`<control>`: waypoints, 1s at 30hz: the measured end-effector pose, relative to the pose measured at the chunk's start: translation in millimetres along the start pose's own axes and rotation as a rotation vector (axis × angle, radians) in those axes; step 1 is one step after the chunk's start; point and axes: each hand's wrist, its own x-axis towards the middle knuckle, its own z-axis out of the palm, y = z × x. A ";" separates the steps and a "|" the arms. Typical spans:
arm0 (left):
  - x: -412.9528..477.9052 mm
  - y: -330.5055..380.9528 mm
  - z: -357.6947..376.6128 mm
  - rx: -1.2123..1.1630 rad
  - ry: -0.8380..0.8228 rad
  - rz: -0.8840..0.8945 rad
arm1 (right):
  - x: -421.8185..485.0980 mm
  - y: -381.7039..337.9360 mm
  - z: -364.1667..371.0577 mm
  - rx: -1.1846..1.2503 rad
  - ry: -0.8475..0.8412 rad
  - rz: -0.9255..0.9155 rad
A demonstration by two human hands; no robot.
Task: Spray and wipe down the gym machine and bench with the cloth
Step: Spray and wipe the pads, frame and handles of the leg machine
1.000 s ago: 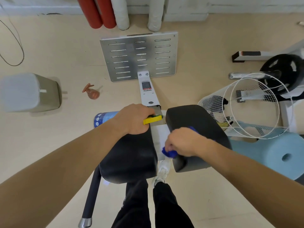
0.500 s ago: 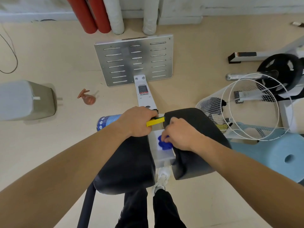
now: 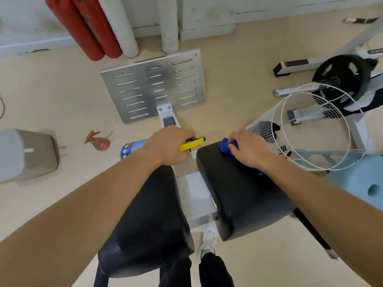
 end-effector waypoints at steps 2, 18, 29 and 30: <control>3.2 7.6 2.5 -0.008 0.002 0.009 | -39.1 -7.9 -6.2 0.004 0.026 -0.086; 26.0 66.7 1.0 0.015 -0.054 0.144 | -59.0 34.1 -18.8 0.235 0.107 0.036; 56.1 135.8 -11.0 0.148 -0.219 0.277 | -151.8 120.4 -79.7 0.819 0.419 0.386; 57.7 142.2 -10.8 0.174 -0.250 0.288 | -150.8 128.4 -81.0 0.869 0.429 0.412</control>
